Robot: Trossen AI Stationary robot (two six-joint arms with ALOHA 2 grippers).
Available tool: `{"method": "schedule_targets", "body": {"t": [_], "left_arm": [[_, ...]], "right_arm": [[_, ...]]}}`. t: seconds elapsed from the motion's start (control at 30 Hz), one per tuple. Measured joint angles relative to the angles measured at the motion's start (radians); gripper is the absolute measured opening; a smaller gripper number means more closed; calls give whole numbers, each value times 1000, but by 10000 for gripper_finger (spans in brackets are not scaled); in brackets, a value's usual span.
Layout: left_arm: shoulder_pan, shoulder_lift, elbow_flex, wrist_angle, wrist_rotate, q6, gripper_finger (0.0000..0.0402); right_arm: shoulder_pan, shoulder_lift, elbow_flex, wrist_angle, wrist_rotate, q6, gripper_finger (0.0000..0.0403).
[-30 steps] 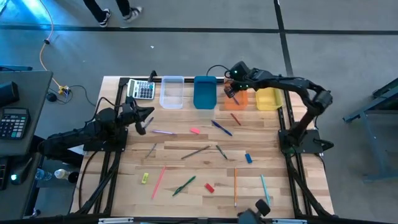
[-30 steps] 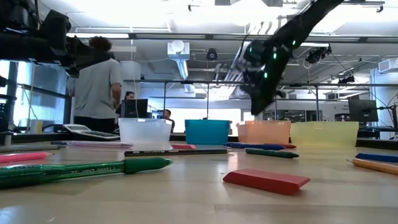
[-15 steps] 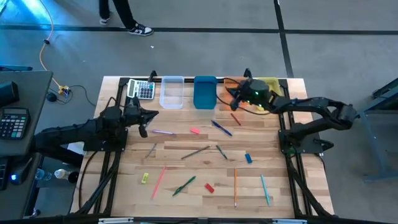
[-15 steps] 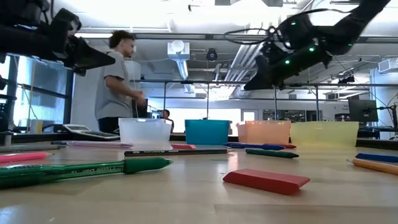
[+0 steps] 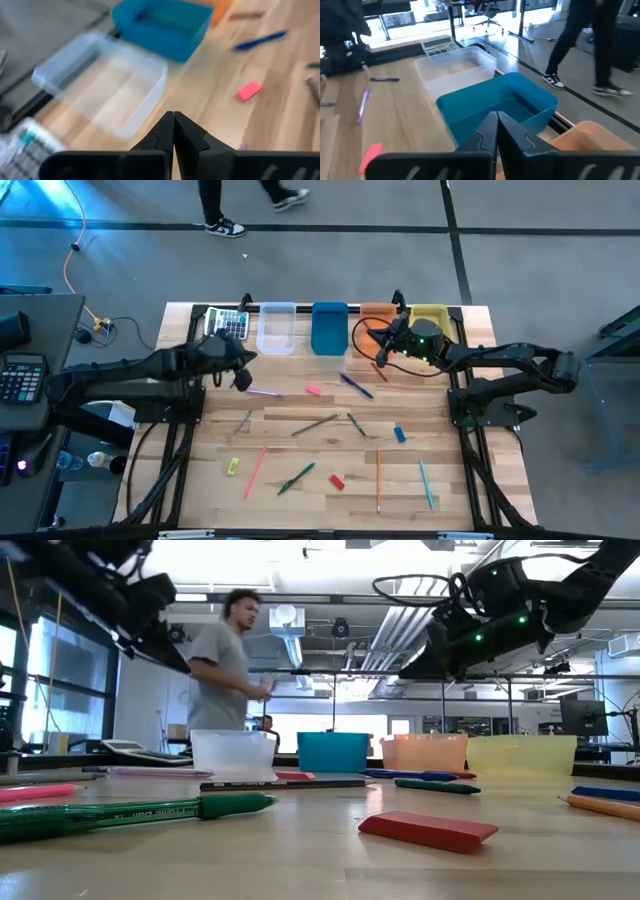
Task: Sort crayons/erasers/pens/pencils in bins
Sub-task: Put the blue crayon into the blue bin
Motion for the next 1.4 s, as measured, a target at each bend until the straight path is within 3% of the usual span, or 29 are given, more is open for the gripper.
{"method": "schedule_targets", "body": {"t": [0.13, 0.27, 0.57, 0.77, 0.97, 1.1, 1.4], "left_arm": [[42, 105, 114, -195, -2, -44, 0], [101, 203, 157, -291, 22, -64, 0], [247, 422, 157, -296, 150, -111, 13], [271, 516, 157, -305, 207, -142, 60], [269, 596, 131, -302, 171, -176, 118], [270, 624, 106, -290, 129, -192, 145], [270, 629, 56, -196, 230, -168, 146]], "right_arm": [[24, 0, 0, -2, 0, -12, 0], [49, 0, 0, -2, -26, 15, 0], [71, 0, 0, -1, -34, -36, 0], [71, 0, 0, 0, -60, -60, 0], [71, 0, 0, 0, -72, -68, 0], [71, 0, 0, 0, -78, -72, 0], [71, 0, 0, 1, -79, -75, 0]]}}
